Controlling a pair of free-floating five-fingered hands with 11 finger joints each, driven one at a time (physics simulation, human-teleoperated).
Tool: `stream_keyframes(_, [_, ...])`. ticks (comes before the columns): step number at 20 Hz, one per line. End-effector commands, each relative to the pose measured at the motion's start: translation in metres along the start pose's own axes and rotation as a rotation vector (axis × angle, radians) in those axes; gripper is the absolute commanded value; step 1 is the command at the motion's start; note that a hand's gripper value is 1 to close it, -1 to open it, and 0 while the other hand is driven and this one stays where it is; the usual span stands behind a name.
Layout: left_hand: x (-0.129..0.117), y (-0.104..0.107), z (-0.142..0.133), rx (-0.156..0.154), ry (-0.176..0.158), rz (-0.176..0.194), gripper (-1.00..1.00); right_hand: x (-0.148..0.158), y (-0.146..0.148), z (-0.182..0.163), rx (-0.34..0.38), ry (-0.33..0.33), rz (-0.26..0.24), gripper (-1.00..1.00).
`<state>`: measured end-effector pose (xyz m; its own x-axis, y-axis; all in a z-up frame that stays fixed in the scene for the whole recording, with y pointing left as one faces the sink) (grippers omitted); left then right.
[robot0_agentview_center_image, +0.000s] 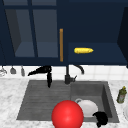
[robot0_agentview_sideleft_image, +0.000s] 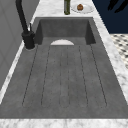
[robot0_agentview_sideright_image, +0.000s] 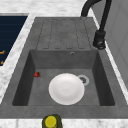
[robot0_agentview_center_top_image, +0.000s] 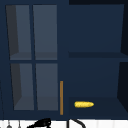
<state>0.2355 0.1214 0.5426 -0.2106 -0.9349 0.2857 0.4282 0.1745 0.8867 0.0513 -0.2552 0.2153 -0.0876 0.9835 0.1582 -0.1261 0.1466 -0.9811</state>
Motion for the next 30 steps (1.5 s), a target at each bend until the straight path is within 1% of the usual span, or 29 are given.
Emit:
stream_keyframes(1, [-0.002, -0.006, -0.003, -0.016, -0.114, -0.052, -1.0, 0.0, 0.0, 0.0, 0.0, 0.0, 0.0, 0.0])
stream_keyframes(16, [-0.01, -0.029, -0.012, -0.016, -0.261, -0.065, -1.0, 0.0, 0.0, 0.0, 0.0, 0.0, 0.0, 0.0])
stream_keyframes(18, [-0.012, -0.033, -0.014, -0.017, -0.279, -0.066, -1.0, 0.0, 0.0, 0.0, 0.0, 0.0, 0.0, 0.0])
stream_keyframes(20, [-0.012, -0.037, -0.012, -0.03, -0.295, -0.062, -1.0, 0.0, 0.0, 0.0, 0.0, 0.0, 0.0, 0.0])
stream_keyframes(23, [-0.014, -0.042, -0.015, -0.03, -0.324, -0.064, -1.0, 0.0, 0.0, 0.0, 0.0, 0.0, 0.0, 0.0])
stream_keyframes(30, [-0.018, -0.055, -0.019, -0.027, -0.372, -0.068, -1.0, 0.0, 0.0, 0.0, 0.0, 0.0, 0.0, 0.0])
